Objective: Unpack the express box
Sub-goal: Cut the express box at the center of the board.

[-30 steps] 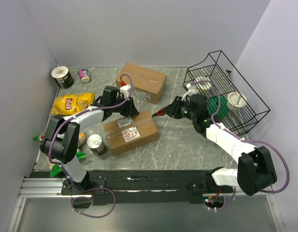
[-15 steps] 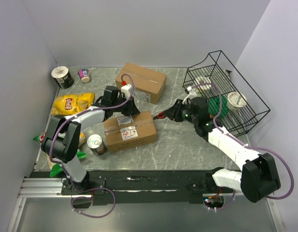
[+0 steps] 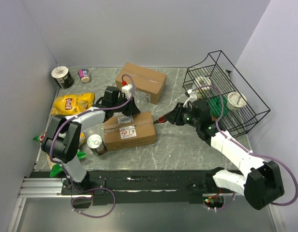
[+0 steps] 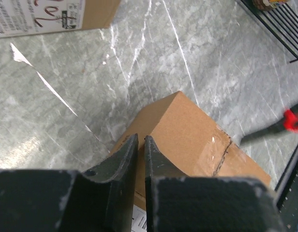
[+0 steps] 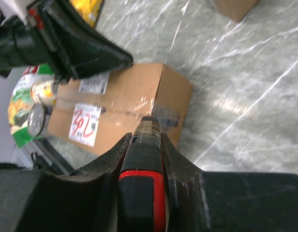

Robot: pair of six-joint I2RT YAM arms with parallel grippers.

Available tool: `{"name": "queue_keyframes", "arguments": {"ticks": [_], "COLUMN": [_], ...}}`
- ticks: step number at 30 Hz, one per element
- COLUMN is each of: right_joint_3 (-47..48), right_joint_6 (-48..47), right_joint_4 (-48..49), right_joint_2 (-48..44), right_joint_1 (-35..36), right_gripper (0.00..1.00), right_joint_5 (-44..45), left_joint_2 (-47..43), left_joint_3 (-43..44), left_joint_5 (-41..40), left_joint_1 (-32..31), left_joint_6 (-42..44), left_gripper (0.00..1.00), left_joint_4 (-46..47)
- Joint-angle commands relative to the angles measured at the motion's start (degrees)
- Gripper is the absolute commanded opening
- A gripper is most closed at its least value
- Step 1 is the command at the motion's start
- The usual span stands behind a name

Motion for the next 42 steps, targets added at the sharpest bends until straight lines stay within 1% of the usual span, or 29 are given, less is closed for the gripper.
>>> {"name": "queue_keyframes", "arguments": {"ticks": [1,9,13,15,18,20,21,22,23,24,25,26,27,28,29,31,32,33,34,35,36,37,38,39,40,42], "right_joint_3": [-0.96,-1.14,0.44,2.11,5.27,8.68,9.49,10.11,10.81,11.08,11.25,11.52,11.61,11.69,11.87,12.31,12.92,13.27,13.54,14.06,14.15,14.42,14.42,14.33,14.07,13.89], "right_joint_6": [0.32,-0.11,-3.0,-4.41,-7.49,-10.04,-11.09,-12.75,-13.47,-14.61,-14.96,-15.32,-15.23,-15.06,-14.97,-14.62,-14.7,-14.79,-14.79,-14.88,-15.4,-15.49,-15.58,-15.41,-15.23,-14.54], "right_joint_4": [-6.61,-8.46,-13.02,-16.89,-18.74,-19.71,-19.8,-20.06,-20.07,-20.24,-20.42,-20.5,-20.33,-20.16,-19.72,-18.31,-17.79,-17.43,-16.39,-16.03,-15.67,-15.32,-15.23,-15.14,-15.49,-16.02], "right_joint_2": [-3.21,-4.97,-7.5,-9.0,-11.47,-11.3,-11.3,-11.38,-11.56,-11.65,-11.65,-11.74,-11.65,-11.39,-11.21,-10.07,-9.72,-9.28,-8.75,-8.57,-8.14,-8.13,-8.05,-7.96,-7.96,-8.04], "right_joint_1": [1.99,2.16,2.07,1.73,-0.38,-1.87,-2.4,-2.84,-3.37,-4.51,-5.21,-5.83,-7.92,-8.99,-10.48,-14.16,-14.97,-15.76,-17.42,-18.13,-18.66,-19.71,-20.24,-20.77,-21.13,-22.18], "right_gripper": [0.0,0.0,0.0,0.0,0.0,0.0,0.0,0.0,0.0,0.0,0.0,0.0,0.0,0.0,0.0,0.0,0.0,0.0,0.0,0.0,0.0,0.0,0.0,0.0,0.0,0.0], "right_joint_5": [-5.84,-6.72,-6.28,-5.15,-3.74,-3.12,-2.77,-2.07,-1.89,-1.8,-1.54,-0.84,-0.66,-0.57,-0.74,-1.27,-1.27,-1.1,-1.27,-1.45,-1.71,-1.71,-1.71,-1.97,-1.98,-2.06], "left_joint_2": [3.25,3.16,2.72,2.29,1.15,0.0,-1.66,-2.72,-3.86,-5.96,-6.85,-7.73,-8.95,-9.23,-9.58,-10.89,-11.6,-12.91,-13.44,-14.06,-15.98,-17.22,-18.79,-18.55,-17.76,-14.25], "left_joint_3": [-2.98,-3.07,-2.89,-2.72,-0.88,2.19,3.77,6.83,8.34,10.01,12.46,13.45,14.5,16.16,16.61,14.96,13.56,10.32,8.55,6.62,1.55,-0.85,-3.05,-5.42,-5.44,-5.18], "left_joint_5": [-9.23,-9.75,-10.37,-10.98,-10.38,-7.23,-5.38,-1.71,-0.02,1.65,6.2,8.07,9.65,12.02,12.74,11.96,10.21,9.33,8.62,5.57,3.1,2.64,3.25,3.17,2.82,-0.77], "left_joint_1": [0.51,0.51,0.42,0.42,0.42,0.51,0.51,0.42,0.07,-0.45,-1.07,-2.99,-4.23,-5.63,-8.51,-11.87,-15.28,-16.96,-18.55,-21.87,-23.73,-25.23,-25.59,-26.2,-27.6,-28.75], "left_joint_6": [1.69,1.43,1.95,2.48,3.88,6.68,8.0,9.15,12.29,14.06,16.34,22.54,26.61,30.65,39.83,47.62,53.92,56.25,60.53,62.49,62.86,63.21,64.0,64.87,68.28,70.59], "left_gripper": [0.02,0.01,0.01,0.01,0.02,0.3,0.41,0.56,0.61,0.71,0.78,0.8,0.8,0.8,0.8,0.78,0.78,0.77,0.75,0.74,0.74,0.74,0.74,0.74,0.74,0.73], "left_joint_4": [-7.16,-6.99,-7.16,-7.51,-8.92,-10.15,-12.24,-12.7,-13.31,-15.14,-16.64,-18.48,-21.2,-29.06,-32.79,-40.96,-42.13,-42.58,-42.76,-41.54,-38.75,-31.58,-28.55,-26.26,-25.63,-22.65]}}
